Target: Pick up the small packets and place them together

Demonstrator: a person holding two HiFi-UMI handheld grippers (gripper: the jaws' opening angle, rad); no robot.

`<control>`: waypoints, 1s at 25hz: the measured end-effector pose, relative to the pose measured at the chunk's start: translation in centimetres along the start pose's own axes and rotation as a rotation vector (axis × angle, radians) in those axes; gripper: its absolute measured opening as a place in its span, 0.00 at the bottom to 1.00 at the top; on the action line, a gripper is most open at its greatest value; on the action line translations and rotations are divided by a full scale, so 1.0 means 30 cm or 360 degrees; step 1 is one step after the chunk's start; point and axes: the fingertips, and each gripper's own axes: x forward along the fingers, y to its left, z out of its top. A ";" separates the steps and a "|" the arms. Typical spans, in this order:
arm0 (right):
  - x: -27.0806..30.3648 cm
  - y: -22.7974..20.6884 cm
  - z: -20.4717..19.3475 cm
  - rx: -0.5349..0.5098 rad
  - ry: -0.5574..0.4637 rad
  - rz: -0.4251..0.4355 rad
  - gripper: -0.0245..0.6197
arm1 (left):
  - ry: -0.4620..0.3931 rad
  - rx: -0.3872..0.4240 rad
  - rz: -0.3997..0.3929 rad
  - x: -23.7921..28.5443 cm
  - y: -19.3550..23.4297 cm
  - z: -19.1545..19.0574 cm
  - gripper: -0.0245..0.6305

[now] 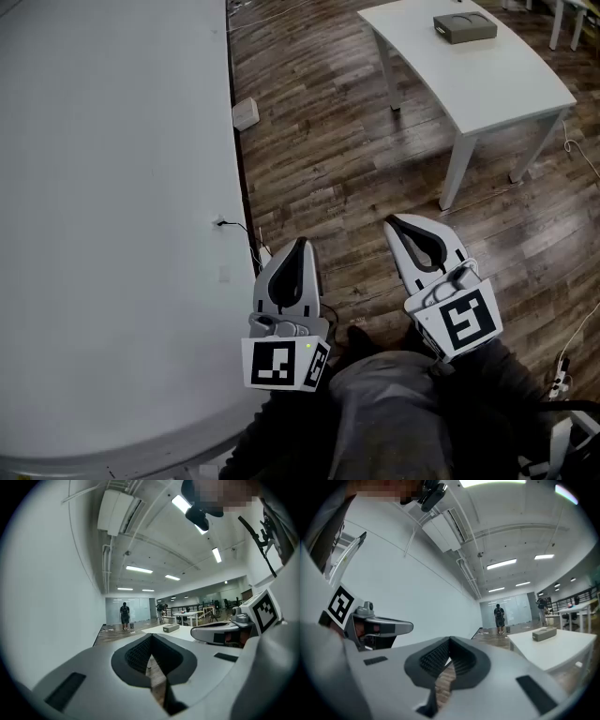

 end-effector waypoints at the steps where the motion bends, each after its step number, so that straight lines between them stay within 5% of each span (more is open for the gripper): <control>1: 0.004 -0.014 -0.004 0.0002 -0.0005 0.0007 0.05 | 0.0004 -0.0006 -0.0001 0.015 -0.006 -0.006 0.04; 12: 0.189 -0.078 -0.091 -0.0020 0.0071 0.0054 0.05 | 0.0053 -0.0108 0.0030 0.170 0.119 -0.104 0.04; 25: 0.742 0.016 -0.011 -0.0105 0.0090 0.0123 0.05 | -0.0122 -0.0200 0.0032 0.419 0.647 -0.053 0.04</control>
